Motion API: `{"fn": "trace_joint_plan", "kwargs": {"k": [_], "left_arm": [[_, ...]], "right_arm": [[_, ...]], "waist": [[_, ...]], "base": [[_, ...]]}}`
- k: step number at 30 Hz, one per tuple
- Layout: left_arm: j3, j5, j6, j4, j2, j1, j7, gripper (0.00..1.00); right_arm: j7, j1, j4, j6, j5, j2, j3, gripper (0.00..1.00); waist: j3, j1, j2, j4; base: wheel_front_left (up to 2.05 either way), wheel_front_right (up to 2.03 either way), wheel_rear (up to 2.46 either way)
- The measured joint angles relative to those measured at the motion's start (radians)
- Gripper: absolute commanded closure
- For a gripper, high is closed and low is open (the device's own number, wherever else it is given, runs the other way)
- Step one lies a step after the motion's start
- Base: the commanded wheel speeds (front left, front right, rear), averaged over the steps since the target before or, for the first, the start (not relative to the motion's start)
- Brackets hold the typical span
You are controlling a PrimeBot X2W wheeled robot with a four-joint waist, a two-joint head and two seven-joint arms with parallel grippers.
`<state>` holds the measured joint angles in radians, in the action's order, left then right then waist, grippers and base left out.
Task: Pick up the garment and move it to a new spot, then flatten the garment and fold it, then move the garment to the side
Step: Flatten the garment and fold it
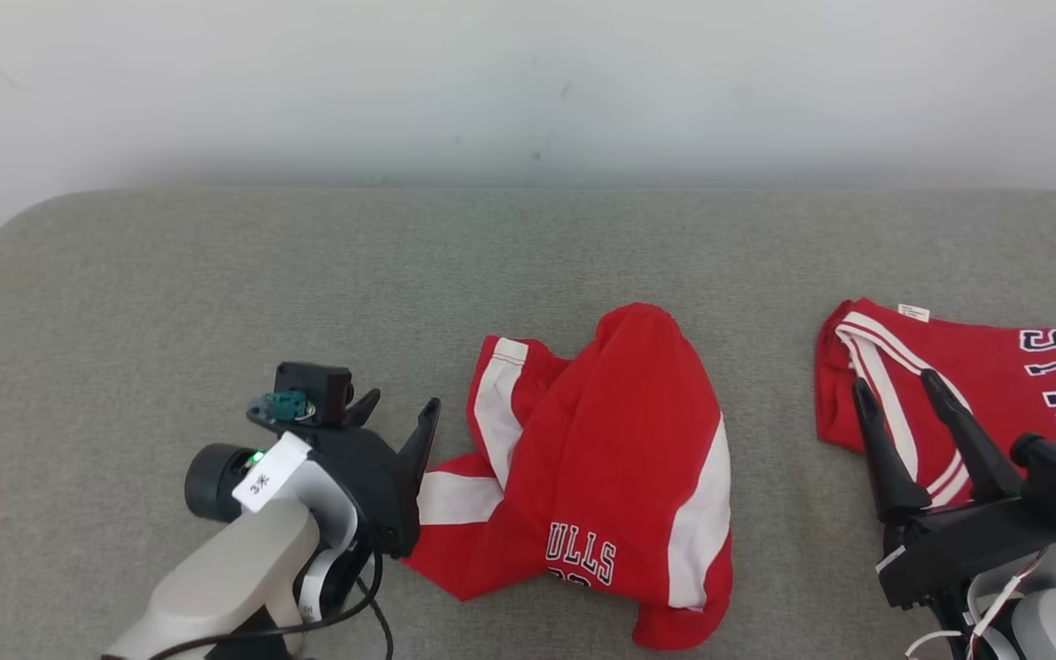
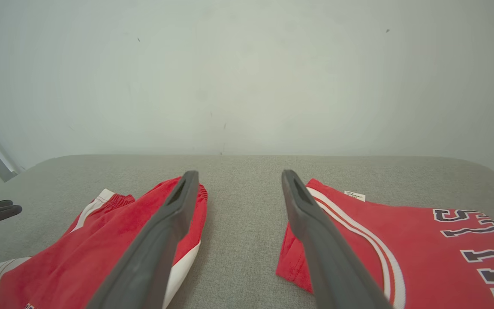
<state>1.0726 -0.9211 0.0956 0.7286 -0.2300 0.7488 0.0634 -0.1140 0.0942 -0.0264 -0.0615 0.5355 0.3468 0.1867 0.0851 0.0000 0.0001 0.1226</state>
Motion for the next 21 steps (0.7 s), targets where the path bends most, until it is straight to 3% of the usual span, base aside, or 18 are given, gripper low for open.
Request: {"fn": "trace_joint_plan", "kwargs": {"k": [21], "left_arm": [[0.003,-0.007,-0.089,0.185,0.030,0.139,-0.102,0.00]], "right_arm": [[0.008,0.042,0.024,0.000,-0.002,-0.003,0.006,0.00]], "waist": [[0.073,0.0001,0.0000,-0.154]], "base": [[0.00,0.00,0.00]]}}
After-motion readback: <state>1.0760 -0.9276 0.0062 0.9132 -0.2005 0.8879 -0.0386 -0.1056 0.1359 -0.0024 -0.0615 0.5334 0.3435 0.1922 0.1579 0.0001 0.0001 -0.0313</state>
